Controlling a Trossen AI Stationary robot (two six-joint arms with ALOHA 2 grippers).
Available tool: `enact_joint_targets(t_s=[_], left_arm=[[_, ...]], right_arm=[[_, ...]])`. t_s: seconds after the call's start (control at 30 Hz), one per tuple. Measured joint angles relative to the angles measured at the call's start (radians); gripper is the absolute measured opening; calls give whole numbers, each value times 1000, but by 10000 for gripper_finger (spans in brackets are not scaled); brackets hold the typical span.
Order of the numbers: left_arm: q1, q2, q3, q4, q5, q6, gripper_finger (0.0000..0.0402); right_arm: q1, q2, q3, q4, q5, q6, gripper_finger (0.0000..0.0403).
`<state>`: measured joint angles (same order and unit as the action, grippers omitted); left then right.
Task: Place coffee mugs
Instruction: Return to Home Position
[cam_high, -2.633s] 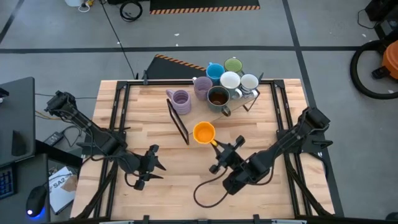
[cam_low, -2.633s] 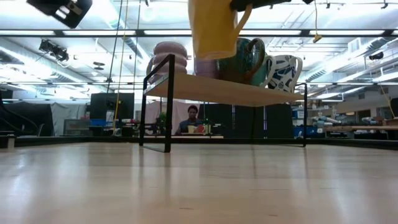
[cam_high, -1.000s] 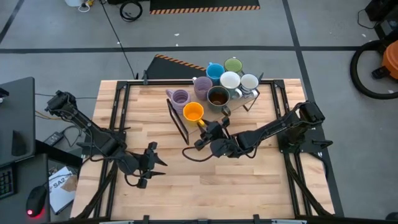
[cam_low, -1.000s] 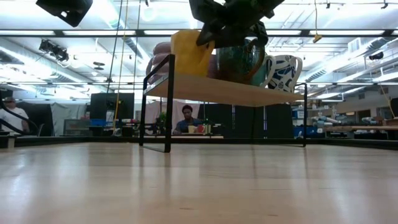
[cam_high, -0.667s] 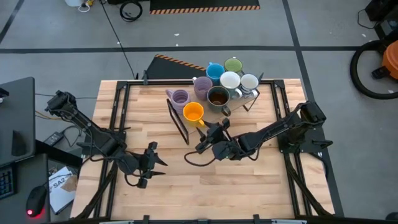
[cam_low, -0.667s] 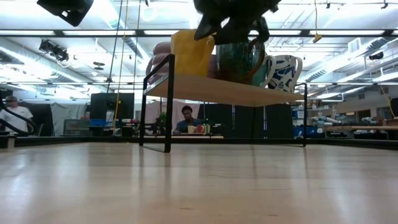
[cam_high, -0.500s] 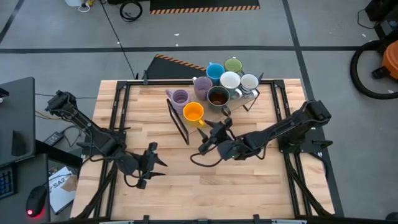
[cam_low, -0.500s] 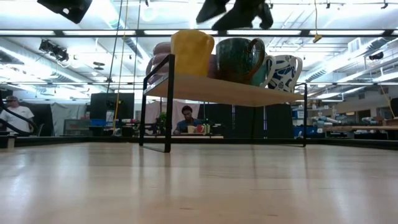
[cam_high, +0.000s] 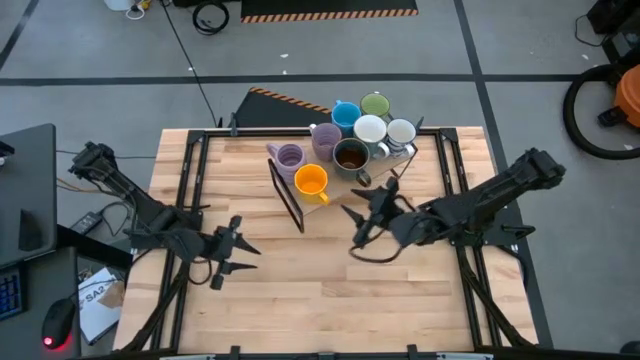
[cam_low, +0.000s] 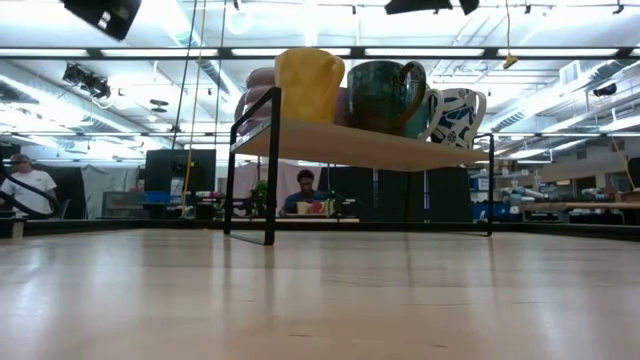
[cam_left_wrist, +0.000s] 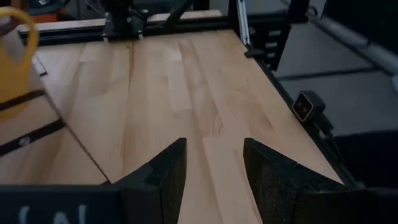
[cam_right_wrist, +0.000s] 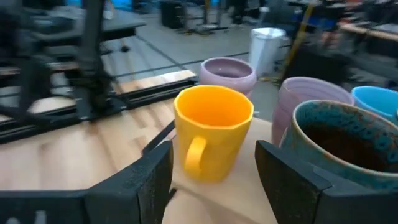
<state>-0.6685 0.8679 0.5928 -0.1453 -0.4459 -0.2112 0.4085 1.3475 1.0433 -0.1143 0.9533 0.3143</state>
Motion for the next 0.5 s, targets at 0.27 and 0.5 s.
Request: enact_joint_targets(t_s=[0.27, 0.5], left_arm=[[0, -162, -109, 37, -7, -26, 166], [1, -283, -194, 83, -14, -37, 166]], right_arm=[[3, -281, -256, 108, -144, -30, 233], [2, -530, -551, 364, -150, -76, 227]])
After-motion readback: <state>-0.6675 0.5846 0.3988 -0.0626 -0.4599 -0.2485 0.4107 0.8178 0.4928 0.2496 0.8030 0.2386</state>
